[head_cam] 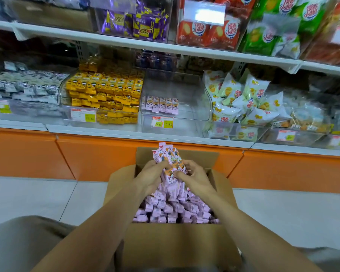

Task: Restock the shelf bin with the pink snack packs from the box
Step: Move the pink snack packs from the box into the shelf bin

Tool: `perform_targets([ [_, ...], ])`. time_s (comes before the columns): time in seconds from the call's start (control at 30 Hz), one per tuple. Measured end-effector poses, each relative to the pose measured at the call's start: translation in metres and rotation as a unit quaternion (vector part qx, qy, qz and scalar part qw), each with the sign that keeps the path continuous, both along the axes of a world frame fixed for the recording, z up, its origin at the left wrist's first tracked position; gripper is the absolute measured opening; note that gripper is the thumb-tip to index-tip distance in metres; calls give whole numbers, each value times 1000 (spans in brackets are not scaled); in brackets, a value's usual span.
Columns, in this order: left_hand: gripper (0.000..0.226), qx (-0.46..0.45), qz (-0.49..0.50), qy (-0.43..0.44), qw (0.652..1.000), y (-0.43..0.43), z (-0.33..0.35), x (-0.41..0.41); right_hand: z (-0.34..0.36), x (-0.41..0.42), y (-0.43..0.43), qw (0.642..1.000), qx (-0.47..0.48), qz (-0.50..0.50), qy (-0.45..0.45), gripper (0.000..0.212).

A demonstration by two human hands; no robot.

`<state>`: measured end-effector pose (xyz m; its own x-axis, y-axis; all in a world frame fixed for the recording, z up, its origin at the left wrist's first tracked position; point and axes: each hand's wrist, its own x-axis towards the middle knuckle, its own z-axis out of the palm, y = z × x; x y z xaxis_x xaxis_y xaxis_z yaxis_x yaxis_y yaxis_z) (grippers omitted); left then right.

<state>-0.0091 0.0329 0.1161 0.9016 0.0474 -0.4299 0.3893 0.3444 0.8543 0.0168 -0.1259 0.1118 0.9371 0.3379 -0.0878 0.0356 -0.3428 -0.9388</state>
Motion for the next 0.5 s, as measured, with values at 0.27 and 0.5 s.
perform_targets([
  [0.27,21,94,44,-79,991,18,48,29,57,42,11,992,1,-113,-58,47],
  [0.5,17,149,87,-244,954,59,110,81,136,149,44,954,-169,-152,-195,26],
])
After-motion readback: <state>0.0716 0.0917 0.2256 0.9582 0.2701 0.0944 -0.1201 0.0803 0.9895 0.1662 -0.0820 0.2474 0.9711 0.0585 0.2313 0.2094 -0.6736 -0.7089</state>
